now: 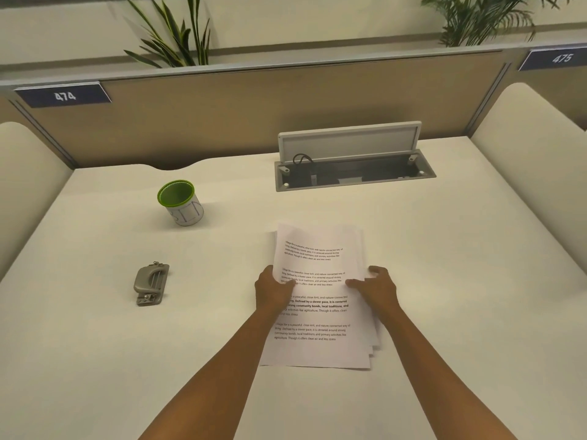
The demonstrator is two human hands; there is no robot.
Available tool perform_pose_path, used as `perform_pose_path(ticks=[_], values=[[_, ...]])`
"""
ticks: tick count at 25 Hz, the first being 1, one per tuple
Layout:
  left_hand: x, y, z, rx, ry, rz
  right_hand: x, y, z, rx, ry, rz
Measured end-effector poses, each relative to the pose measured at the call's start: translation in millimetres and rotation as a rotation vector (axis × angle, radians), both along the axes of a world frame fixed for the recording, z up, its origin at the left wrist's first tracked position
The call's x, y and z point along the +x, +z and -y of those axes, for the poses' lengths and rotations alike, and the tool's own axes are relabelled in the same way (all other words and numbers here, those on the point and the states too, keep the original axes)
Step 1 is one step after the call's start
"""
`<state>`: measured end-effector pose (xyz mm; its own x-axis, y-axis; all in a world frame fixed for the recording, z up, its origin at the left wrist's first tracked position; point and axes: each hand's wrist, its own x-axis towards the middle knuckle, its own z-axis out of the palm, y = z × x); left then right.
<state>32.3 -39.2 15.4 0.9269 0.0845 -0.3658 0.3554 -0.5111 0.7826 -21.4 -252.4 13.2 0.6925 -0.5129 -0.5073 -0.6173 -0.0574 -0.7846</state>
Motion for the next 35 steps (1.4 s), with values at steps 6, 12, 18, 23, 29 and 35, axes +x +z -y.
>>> perform_pose_path(ticks=[6, 12, 18, 23, 29, 35], values=[[-1, -4, 0, -0.014, -0.008, 0.002, -9, -4, -4, -0.019, 0.203, 0.123], [5, -6, 2, 0.058, -0.015, 0.053, -8, -5, -8, -0.089, 0.235, 0.265], [28, 12, -22, -0.517, -0.044, -0.176, -6, 15, 6, 0.152, 0.270, 0.406], [40, 29, -26, -0.586, -0.090, -0.124, 5, 31, 12, 0.211, 0.257, 0.459], [41, 53, -7, -0.654, -0.110, -0.035, 18, 48, 0, 0.207, 0.280, 0.446], [47, 93, 6, -0.726, -0.065, 0.185, 38, 78, -13, 0.143, 0.225, 0.655]])
